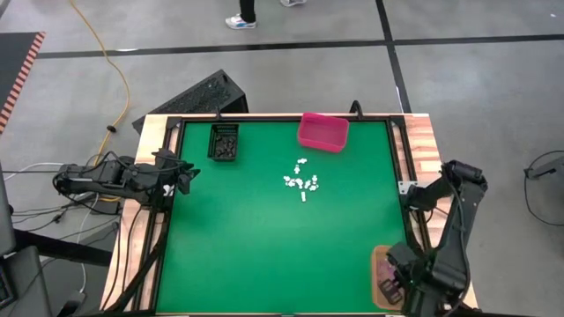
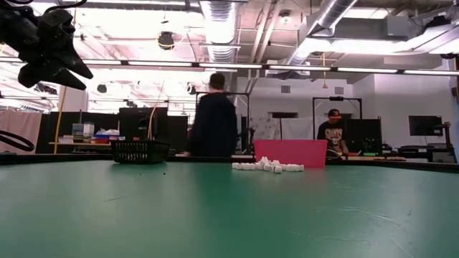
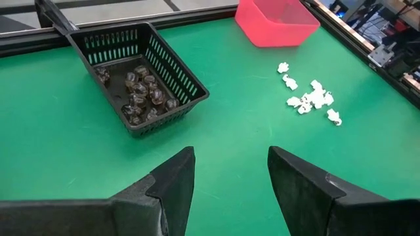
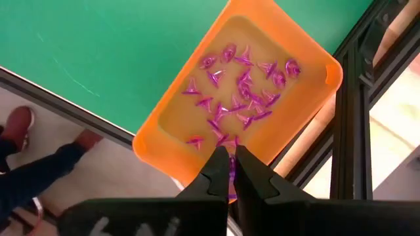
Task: Sort Halloween decoration
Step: Put the pink witch hat toy into the orange bin, then put the white skeleton toy into the pink bin
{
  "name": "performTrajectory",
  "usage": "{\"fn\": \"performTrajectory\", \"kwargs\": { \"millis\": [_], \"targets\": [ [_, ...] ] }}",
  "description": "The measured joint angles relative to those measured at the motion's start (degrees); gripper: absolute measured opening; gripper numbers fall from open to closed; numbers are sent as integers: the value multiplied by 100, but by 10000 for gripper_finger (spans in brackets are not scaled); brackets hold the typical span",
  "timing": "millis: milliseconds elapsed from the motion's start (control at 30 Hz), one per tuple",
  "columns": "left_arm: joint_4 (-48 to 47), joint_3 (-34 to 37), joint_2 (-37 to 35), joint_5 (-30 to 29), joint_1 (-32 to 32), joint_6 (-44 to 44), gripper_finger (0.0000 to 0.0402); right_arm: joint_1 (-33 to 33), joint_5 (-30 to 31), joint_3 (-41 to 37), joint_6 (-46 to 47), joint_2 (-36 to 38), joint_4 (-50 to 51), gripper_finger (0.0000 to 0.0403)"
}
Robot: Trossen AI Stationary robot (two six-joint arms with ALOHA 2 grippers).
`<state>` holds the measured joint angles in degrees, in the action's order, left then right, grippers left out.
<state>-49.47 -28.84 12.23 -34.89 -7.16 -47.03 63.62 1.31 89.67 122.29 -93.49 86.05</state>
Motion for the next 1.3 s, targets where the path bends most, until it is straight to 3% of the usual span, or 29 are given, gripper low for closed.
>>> {"fn": "performTrajectory", "kwargs": {
  "millis": [367, 533, 667, 733, 833, 967, 1067, 1167, 1300],
  "targets": [
    [-16, 0, 0, -2, 0, -29, 183, 39, -10, 0, -64, -326, -37, 142],
    [-17, 0, -1, 0, 0, -44, 183, 59, -329, -56, -209, -303, -54, 159],
    [-38, 0, -1, 0, 2, -81, 183, 31, -393, -503, -353, 123, -780, 158],
    [-48, 0, -1, 12, 1, -84, 183, -70, -163, -751, -508, 496, -1138, 157],
    [-49, 0, -1, 13, 1, -134, 183, -343, 695, -1059, -733, 1028, -1232, 157],
    [-136, 0, 0, 35, 2, -324, 183, -1129, 1772, -1447, -1656, 1599, -1165, 157],
    [-153, 0, -2, 155, 0, -344, 183, -1930, 2154, -1781, -2876, 1718, -1213, 157],
    [-208, 0, -1, 215, 1, -497, 183, -2759, 2185, -2147, -4340, 1713, -1509, 157],
    [-267, 0, -2, 206, 2, -674, 183, -3852, 1735, -2870, -6545, 1792, -2919, 157]
  ]
}}
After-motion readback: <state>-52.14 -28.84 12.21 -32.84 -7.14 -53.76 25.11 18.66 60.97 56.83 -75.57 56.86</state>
